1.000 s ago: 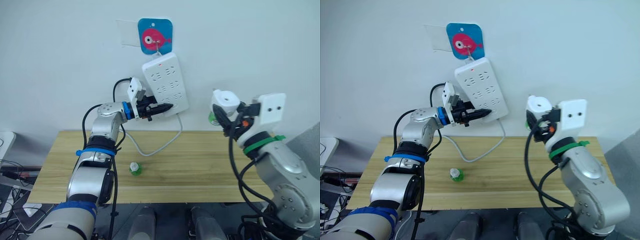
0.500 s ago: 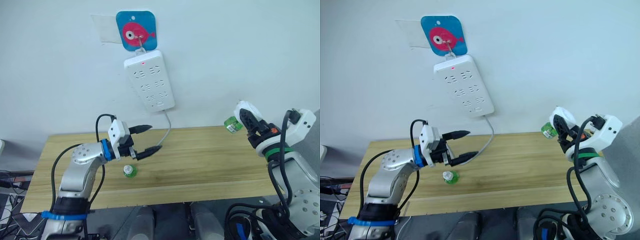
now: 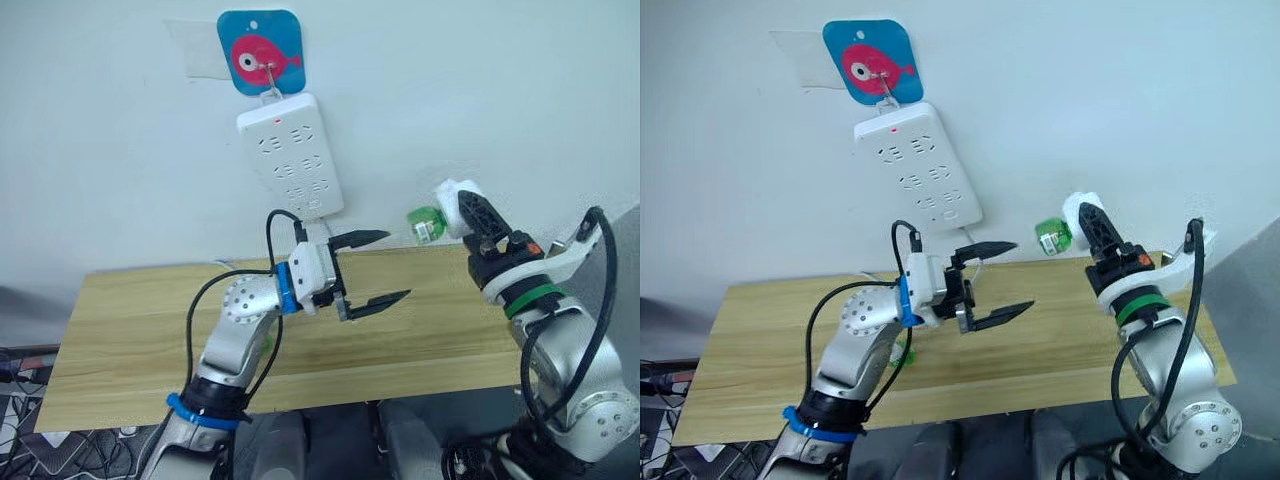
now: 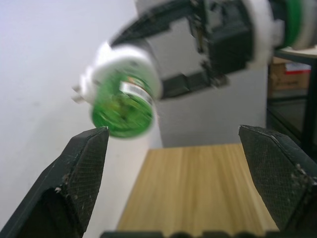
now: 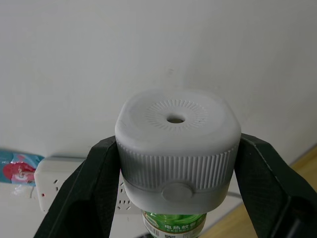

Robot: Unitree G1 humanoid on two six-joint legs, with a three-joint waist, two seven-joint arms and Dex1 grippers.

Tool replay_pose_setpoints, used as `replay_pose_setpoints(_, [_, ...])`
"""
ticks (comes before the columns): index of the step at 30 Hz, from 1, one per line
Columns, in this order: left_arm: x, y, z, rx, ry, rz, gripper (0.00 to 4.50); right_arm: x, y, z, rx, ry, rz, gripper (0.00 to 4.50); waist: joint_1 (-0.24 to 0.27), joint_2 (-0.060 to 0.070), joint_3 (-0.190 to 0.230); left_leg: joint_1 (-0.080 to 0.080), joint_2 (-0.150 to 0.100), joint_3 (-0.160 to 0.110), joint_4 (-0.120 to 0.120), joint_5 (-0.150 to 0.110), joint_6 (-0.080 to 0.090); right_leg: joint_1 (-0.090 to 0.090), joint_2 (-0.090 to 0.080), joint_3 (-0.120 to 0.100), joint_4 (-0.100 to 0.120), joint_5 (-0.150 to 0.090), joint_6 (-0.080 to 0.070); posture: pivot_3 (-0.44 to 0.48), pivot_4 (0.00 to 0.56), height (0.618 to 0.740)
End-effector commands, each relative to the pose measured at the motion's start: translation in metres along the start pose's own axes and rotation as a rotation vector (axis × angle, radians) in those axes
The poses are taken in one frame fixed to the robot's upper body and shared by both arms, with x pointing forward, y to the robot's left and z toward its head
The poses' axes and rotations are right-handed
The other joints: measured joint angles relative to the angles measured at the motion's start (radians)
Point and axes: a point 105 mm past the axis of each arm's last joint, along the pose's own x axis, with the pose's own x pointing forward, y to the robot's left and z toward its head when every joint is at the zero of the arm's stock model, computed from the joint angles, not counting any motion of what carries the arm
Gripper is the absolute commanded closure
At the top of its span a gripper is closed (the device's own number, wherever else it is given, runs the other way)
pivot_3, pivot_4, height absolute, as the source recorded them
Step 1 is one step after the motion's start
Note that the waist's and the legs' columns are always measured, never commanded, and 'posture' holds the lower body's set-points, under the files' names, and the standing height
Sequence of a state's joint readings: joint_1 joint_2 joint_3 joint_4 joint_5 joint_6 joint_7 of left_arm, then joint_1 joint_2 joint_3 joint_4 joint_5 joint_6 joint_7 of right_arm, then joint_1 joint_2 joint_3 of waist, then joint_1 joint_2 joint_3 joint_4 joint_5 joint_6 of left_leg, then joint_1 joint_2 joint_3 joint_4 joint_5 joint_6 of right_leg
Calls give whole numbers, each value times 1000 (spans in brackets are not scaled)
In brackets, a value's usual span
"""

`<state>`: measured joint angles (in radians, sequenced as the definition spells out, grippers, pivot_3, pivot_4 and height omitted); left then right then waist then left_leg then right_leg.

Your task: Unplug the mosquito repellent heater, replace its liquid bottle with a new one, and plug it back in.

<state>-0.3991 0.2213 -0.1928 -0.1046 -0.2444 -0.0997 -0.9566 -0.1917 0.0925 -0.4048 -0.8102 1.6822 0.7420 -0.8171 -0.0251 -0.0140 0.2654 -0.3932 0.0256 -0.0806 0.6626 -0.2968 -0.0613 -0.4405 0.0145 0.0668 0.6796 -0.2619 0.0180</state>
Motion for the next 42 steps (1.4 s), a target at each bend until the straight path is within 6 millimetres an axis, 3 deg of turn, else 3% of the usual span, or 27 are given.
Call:
replay_pose_setpoints(1, [7,7,7,74,-39,36,36,-10,9,-17,129,40,38,1547,0,0,0,0,0,0,0,0,0,0,0,0,0,0,0,112,263,740])
replay_pose_setpoints(14, [18,-3,-7,54,-23,6,36,-10,14,-23,144,54,45,1547,-2,0,0,1,-1,1,1,1,-1,1,0,-1,0,0,1,102,268,740])
replay_pose_setpoints(21, [21,8,-6,110,-14,72,36,-10,10,-25,127,67,33,1547,-1,0,0,1,0,0,2,1,-1,1,0,-1,0,0,1,103,269,740])
replay_pose_setpoints(24, [21,7,-6,116,-18,67,611,-11,9,-24,117,67,28,1547,-1,0,0,1,-1,1,2,1,-1,1,0,-1,0,0,1,107,274,740])
replay_pose_setpoints(29, [20,3,-10,125,2,48,2235,-11,9,-25,124,72,31,1547,-1,-1,0,1,0,0,2,1,-1,1,0,-1,0,0,1,107,278,740])
replay_pose_setpoints(41, [20,8,-13,110,23,49,2250,-10,8,-28,104,97,31,1547,0,-1,0,1,0,0,2,1,-1,1,0,-1,0,0,1,114,280,740])
replay_pose_setpoints(42, [20,8,-12,106,19,43,2250,-11,8,-27,100,101,34,830,0,-1,0,1,0,0,2,1,-1,1,0,-1,0,0,1,114,280,740])
